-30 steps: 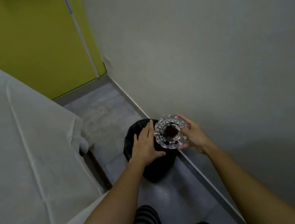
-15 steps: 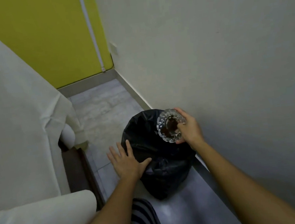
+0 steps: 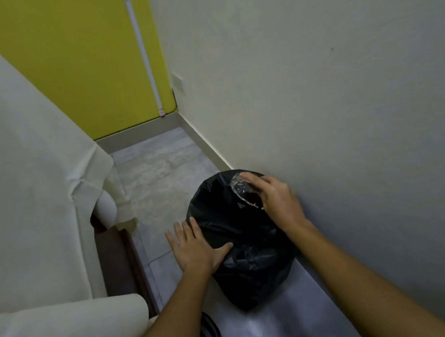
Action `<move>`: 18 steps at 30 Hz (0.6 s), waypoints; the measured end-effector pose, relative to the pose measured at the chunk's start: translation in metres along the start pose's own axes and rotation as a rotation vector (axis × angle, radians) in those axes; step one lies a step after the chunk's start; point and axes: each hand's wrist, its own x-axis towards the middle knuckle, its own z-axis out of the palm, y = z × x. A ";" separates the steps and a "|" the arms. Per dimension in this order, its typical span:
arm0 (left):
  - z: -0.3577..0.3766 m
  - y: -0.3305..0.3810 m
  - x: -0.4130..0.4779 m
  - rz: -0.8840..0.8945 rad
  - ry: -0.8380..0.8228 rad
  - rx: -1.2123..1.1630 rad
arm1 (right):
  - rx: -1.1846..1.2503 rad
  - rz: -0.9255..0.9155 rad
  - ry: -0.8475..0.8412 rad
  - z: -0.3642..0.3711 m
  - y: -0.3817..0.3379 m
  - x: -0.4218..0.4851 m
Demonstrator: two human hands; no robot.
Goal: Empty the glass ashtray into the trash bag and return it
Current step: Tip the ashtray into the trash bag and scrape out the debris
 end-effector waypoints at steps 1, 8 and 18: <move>0.000 0.000 -0.001 0.001 0.000 0.005 | -0.012 -0.012 0.008 -0.001 -0.002 0.001; 0.001 0.001 0.000 -0.022 0.000 -0.019 | -0.113 -0.139 0.139 -0.014 -0.009 0.003; 0.005 0.002 0.001 -0.021 -0.007 -0.016 | -0.306 -0.293 -0.048 -0.013 -0.010 -0.006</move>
